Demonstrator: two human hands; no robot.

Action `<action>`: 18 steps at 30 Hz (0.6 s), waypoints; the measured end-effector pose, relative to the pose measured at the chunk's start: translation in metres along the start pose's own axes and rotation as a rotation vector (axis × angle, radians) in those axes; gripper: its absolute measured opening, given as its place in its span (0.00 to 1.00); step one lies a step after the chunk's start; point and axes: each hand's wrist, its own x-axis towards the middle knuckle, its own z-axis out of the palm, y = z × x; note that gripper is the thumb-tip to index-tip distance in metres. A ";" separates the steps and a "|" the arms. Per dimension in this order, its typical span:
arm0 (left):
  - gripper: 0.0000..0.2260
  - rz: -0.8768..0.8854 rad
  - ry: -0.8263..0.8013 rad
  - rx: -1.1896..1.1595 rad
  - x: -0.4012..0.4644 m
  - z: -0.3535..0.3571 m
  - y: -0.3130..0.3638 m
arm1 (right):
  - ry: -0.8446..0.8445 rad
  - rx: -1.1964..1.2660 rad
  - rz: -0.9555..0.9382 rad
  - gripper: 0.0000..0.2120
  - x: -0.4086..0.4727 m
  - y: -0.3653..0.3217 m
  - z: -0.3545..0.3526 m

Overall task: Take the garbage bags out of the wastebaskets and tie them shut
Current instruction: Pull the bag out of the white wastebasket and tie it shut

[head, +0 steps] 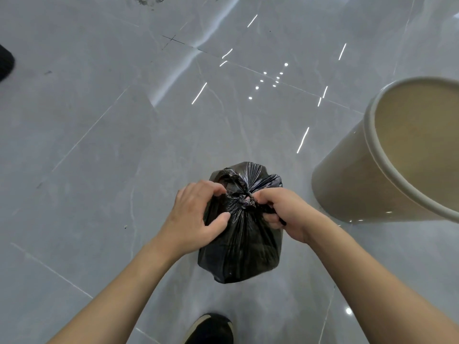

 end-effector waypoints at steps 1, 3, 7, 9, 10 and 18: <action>0.17 -0.001 0.020 0.009 -0.002 0.002 0.000 | -0.004 -0.012 -0.006 0.12 0.001 0.001 0.001; 0.17 0.009 0.063 0.037 -0.002 0.006 0.000 | 0.025 -0.067 -0.020 0.15 0.005 0.001 0.004; 0.15 0.057 0.104 0.128 0.002 0.011 -0.002 | 0.083 -0.169 -0.031 0.18 0.009 -0.002 0.009; 0.13 0.088 0.110 0.177 0.004 0.012 -0.003 | 0.079 -0.180 -0.030 0.15 0.009 -0.003 0.011; 0.12 0.105 0.113 0.198 0.005 0.013 -0.004 | 0.075 -0.184 -0.033 0.14 0.009 -0.004 0.012; 0.03 0.148 0.114 0.248 0.009 0.016 -0.001 | 0.072 -0.220 -0.025 0.12 0.009 -0.008 0.013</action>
